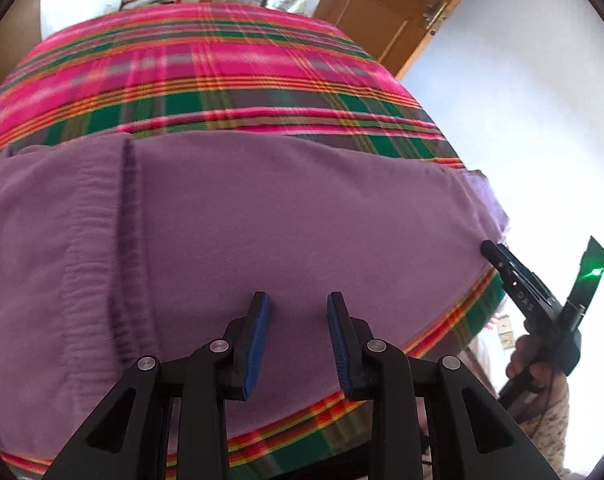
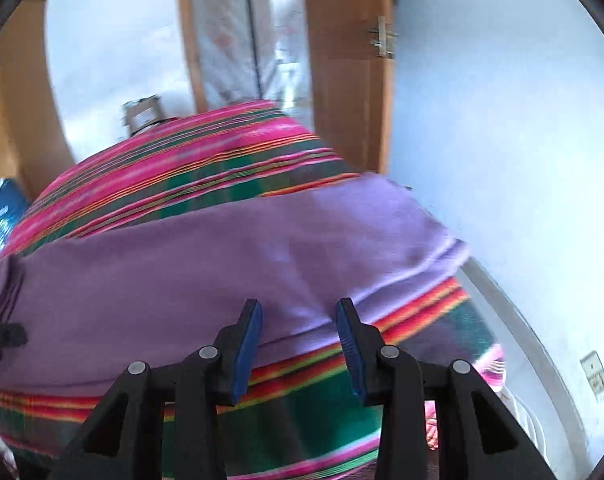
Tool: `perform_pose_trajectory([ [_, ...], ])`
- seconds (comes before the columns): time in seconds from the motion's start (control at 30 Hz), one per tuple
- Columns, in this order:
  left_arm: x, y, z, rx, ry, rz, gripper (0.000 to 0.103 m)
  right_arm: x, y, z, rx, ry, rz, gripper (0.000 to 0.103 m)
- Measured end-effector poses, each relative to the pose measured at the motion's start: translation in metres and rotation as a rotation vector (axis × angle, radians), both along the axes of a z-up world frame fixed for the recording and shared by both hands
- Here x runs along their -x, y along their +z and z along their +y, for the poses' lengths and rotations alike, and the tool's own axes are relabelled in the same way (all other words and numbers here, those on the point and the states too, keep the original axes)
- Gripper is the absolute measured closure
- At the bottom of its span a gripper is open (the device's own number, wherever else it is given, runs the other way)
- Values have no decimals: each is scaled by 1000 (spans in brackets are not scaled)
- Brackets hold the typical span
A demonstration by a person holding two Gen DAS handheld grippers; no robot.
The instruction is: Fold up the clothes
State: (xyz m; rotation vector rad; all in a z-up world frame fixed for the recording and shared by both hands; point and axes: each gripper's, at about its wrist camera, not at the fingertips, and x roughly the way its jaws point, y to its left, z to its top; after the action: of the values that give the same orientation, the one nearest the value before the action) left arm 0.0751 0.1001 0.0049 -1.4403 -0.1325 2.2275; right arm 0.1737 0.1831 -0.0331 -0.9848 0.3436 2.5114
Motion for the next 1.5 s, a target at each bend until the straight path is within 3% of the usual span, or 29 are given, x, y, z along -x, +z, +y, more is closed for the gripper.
perform_pose_trajectory([
  [0.37, 4, -1, 32, 42, -72, 31, 72, -24, 6, 67, 80, -210, 77, 60],
  [0.5, 8, -1, 37, 33, -75, 21, 72, -22, 1, 78, 112, -214, 77, 49],
  [0.83, 17, 0, 65, 30, -125, 6, 72, -21, -15, 113, 266, -234, 110, 49],
  [1.27, 30, -4, 87, 24, -166, -33, 72, -12, -22, 122, 335, -228, 135, 49],
  [1.4, 29, -4, 89, 30, -165, -31, 72, -13, -21, 120, 327, -224, 148, 60],
  [1.5, 29, -4, 90, 34, -163, -33, 72, -11, -16, 115, 285, -217, 147, 74],
])
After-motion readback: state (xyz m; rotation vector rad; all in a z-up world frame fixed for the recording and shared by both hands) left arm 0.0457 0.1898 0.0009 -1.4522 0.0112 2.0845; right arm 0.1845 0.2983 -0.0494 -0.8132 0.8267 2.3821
